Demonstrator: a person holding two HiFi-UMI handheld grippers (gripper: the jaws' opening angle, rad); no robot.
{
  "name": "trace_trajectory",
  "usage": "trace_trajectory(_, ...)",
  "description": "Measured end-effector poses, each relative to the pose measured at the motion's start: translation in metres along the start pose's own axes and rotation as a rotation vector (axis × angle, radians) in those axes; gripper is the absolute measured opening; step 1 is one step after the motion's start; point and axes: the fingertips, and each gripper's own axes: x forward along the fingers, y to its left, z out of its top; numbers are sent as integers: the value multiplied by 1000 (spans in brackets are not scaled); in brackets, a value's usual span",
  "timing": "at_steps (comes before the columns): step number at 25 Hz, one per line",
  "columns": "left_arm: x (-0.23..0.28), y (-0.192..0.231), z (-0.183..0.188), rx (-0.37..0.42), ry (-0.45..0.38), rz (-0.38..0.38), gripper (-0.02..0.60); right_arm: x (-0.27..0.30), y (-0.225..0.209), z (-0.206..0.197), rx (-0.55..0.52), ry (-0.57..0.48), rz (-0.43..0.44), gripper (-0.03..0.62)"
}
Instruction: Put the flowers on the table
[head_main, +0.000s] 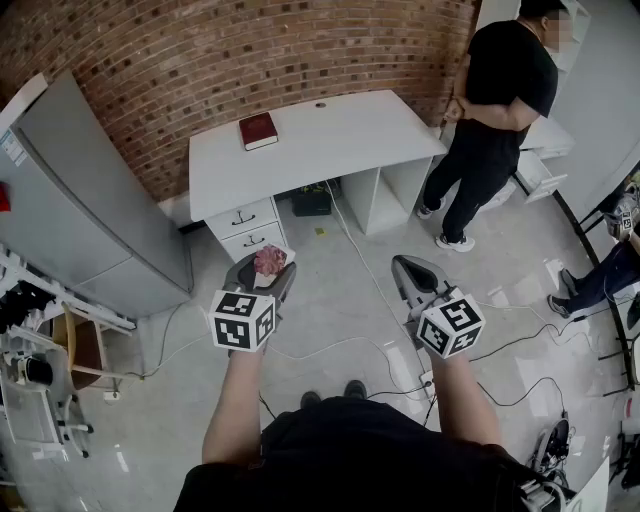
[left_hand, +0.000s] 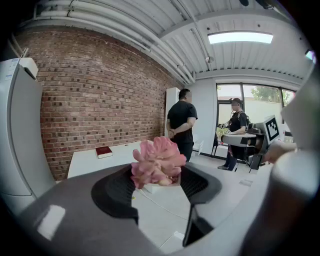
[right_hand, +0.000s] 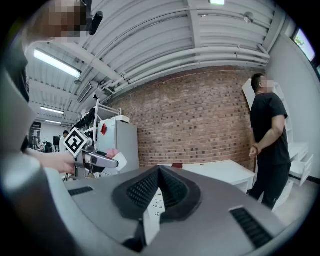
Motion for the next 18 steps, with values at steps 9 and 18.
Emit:
trace_trajectory(9, 7, -6, -7, -15, 19, 14, 272, -6, -10, -10, 12, 13, 22, 12)
trace_trajectory(18, 13, -24, 2, -7, 0, 47, 272, -33, -43, -17, -15, 12, -14, 12)
